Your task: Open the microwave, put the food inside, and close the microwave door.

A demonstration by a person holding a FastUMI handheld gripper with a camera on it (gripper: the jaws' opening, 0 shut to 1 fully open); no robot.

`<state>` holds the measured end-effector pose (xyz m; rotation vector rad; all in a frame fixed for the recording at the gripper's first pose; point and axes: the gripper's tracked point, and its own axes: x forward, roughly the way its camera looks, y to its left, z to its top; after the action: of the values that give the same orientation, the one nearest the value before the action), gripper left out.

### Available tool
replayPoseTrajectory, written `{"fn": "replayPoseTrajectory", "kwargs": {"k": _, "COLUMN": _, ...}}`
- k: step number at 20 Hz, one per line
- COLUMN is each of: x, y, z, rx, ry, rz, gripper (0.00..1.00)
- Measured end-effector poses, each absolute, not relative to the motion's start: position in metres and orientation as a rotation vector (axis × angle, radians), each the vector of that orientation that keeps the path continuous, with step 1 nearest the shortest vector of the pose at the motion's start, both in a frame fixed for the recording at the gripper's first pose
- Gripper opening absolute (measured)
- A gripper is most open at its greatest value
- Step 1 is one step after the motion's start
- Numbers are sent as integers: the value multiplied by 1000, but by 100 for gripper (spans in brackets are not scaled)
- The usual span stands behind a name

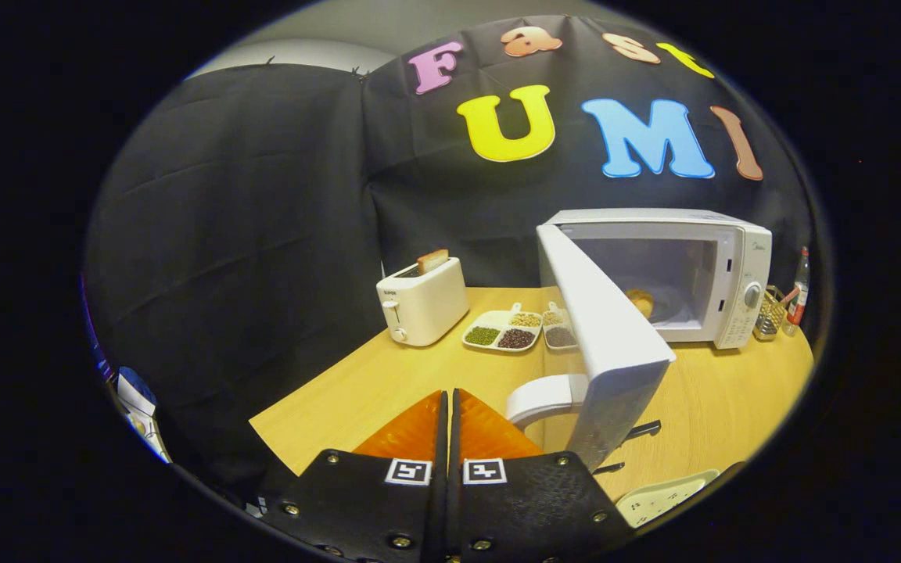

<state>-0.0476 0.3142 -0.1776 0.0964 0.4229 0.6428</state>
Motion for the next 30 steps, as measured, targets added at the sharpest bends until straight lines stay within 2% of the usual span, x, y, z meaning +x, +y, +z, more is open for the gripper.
{"fn": "replayPoseTrajectory", "kwargs": {"k": 18, "x": 76, "y": 173, "z": -179, "rx": 129, "ry": 421, "rz": 380, "gripper": 1}}
{"fn": "replayPoseTrajectory", "kwargs": {"k": 30, "x": 156, "y": 134, "z": -182, "rx": 130, "ry": 415, "rz": 304, "gripper": 1}}
